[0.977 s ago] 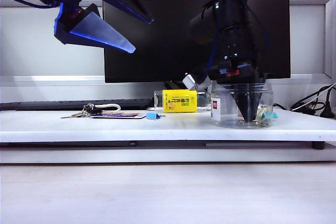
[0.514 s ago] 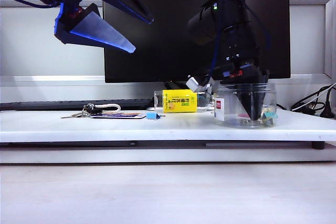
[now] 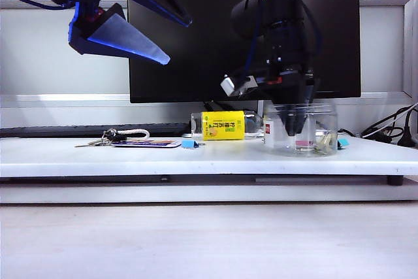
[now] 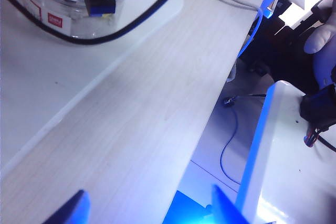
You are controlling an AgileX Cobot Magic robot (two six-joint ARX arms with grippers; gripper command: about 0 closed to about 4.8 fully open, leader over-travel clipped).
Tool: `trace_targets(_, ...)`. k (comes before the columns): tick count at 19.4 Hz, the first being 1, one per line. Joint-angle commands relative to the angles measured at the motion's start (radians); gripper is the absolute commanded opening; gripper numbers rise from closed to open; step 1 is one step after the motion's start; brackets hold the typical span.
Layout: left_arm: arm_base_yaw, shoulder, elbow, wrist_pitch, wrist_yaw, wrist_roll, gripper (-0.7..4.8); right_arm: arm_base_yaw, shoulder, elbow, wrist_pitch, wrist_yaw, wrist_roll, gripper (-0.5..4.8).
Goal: Take the clips out of the round transparent plastic box and place them on the table.
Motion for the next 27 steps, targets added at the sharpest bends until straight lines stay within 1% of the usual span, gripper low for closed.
trace_targets(1,-0.001,-0.002,0.003,-0.001,0.007,0.000,3.08,0.003,-0.008,-0.055,-0.003,0.001,0.009,1.08)
trace_targets(3,-0.001,-0.002,0.003,0.007,0.007,0.001,3.08,0.003,-0.008,-0.094,-0.003,0.004,0.005,1.08)
trace_targets(8,-0.001,-0.002,0.003,0.011,0.006,0.002,3.08,0.003,-0.006,-0.103,-0.003,0.096,-0.014,1.01)
trace_targets(9,-0.001,-0.002,0.003,0.012,0.006,0.002,3.08,0.003,-0.006,-0.103,-0.003,0.098,-0.016,0.73)
trace_targets(12,-0.001,-0.002,0.003,0.012,0.006,0.002,3.08,0.003,-0.006,-0.103,-0.003,0.098,-0.017,0.34)
trace_targets(13,-0.001,-0.002,0.003,0.012,0.007,0.002,3.08,0.003,-0.006,-0.103,-0.003,0.098,-0.017,0.03)
trace_targets(21,-0.001,-0.002,0.003,0.005,0.007,0.000,3.08,0.003,-0.013,-0.100,-0.003,0.091,-0.013,0.02)
trace_targets(27,-0.001,-0.002,0.003,0.007,0.007,0.000,3.08,0.003,-0.059,-0.039,-0.002,0.091,-0.004,0.02)
